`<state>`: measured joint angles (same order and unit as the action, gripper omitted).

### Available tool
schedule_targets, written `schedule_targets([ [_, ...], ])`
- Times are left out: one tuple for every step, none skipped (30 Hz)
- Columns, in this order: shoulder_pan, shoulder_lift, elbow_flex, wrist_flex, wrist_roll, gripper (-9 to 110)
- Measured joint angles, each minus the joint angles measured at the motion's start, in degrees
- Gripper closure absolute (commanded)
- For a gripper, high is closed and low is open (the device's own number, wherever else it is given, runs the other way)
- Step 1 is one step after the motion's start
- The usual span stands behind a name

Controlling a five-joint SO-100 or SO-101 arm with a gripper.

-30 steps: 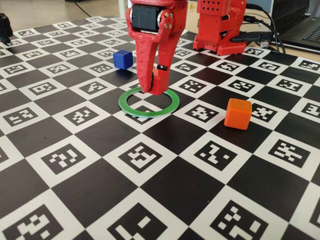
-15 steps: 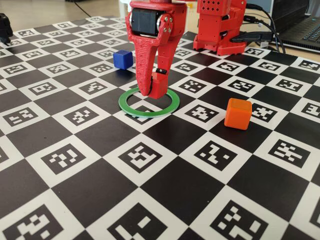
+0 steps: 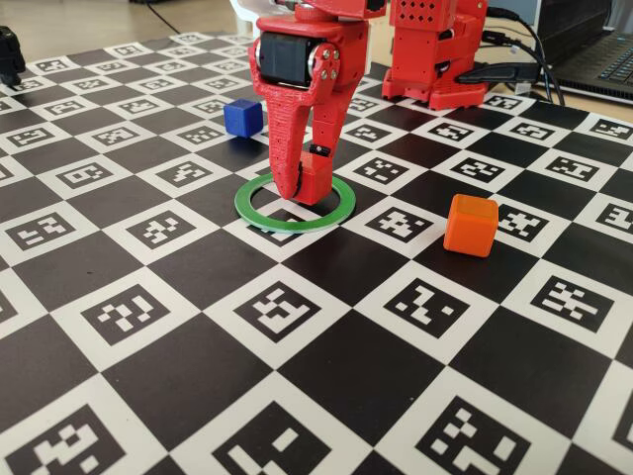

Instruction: Grab the red cube then put it in the green circle then put the blue cube on top and finally the orange cube on top

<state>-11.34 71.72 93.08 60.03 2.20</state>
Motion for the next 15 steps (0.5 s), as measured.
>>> schedule_targets([
  [0.09, -0.35, 0.0, -0.26, 0.09, 100],
  [0.18, -0.7, 0.0, -0.53, 0.26, 100],
  [0.18, -0.97, 0.0, -0.62, 0.44, 100],
  [0.26, -1.14, 0.0, -0.7, 0.44, 100],
  [0.26, -1.14, 0.0, -0.88, 0.44, 100],
  [0.35, -1.23, 0.0, -0.97, 0.44, 100],
  [0.35, -1.23, 0.0, -0.97, 0.44, 100],
  [0.35, -1.23, 0.0, -0.97, 0.44, 100],
  [0.35, -1.23, 0.0, -0.97, 0.44, 100],
  [0.35, -1.23, 0.0, -0.97, 0.44, 100],
  [0.35, -1.23, 0.0, -0.97, 0.44, 99],
  [0.35, -1.23, 0.0, -0.97, 0.53, 99],
  [0.35, -1.23, 0.0, -0.97, 0.53, 98],
  [0.35, -1.23, 0.0, -0.97, 0.62, 97],
  [0.35, -1.23, 0.0, -0.97, 0.79, 96],
])
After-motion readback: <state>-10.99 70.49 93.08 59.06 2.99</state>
